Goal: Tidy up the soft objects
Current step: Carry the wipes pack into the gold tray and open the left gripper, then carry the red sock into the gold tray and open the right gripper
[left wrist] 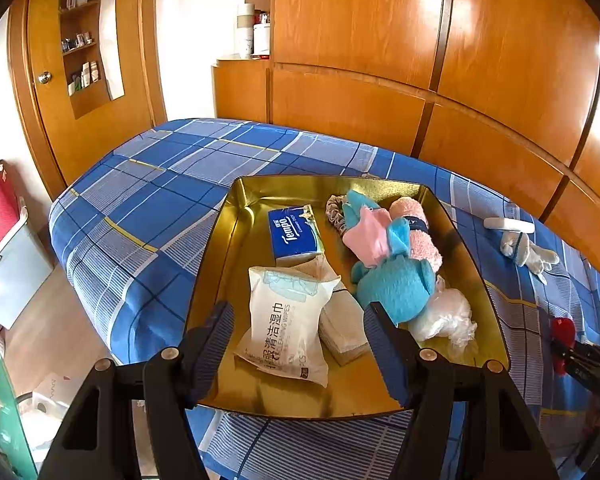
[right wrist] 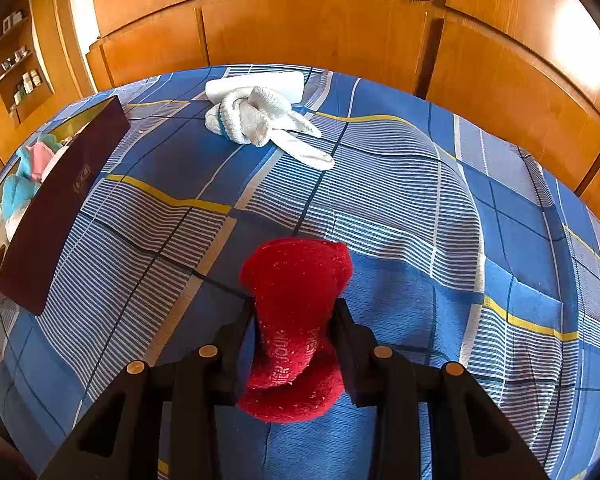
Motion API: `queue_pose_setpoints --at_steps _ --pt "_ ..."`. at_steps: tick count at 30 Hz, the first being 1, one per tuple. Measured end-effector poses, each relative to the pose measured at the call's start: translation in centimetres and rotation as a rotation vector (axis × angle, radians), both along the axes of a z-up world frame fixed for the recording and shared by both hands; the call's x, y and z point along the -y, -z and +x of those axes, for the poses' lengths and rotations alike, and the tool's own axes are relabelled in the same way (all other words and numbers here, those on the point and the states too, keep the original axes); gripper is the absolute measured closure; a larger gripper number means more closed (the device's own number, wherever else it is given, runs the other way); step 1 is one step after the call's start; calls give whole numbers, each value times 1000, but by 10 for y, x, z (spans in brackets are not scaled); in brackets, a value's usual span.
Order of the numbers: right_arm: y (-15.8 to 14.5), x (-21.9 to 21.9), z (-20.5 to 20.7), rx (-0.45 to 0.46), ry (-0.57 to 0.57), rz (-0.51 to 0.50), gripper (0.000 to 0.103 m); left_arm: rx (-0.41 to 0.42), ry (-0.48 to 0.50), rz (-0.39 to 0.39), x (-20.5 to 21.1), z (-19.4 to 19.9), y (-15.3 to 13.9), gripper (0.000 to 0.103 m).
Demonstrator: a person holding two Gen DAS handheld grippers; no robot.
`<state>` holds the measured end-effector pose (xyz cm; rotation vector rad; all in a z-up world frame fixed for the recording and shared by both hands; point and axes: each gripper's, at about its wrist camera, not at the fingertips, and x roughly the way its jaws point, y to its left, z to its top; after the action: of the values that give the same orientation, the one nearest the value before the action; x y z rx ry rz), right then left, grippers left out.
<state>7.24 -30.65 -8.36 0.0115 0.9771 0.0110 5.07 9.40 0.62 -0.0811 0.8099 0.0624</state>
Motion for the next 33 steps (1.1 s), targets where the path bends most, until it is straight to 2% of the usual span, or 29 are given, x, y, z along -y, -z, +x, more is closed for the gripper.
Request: queue_pose_setpoints --at_steps 22,33 --pt "0 -11 3 -9 21 -57 71 5 -33 -25 -24 -8 6 35" --pt "-7 -18 8 -31 50 -62 80 6 -66 -36 -40 -13 7 35"
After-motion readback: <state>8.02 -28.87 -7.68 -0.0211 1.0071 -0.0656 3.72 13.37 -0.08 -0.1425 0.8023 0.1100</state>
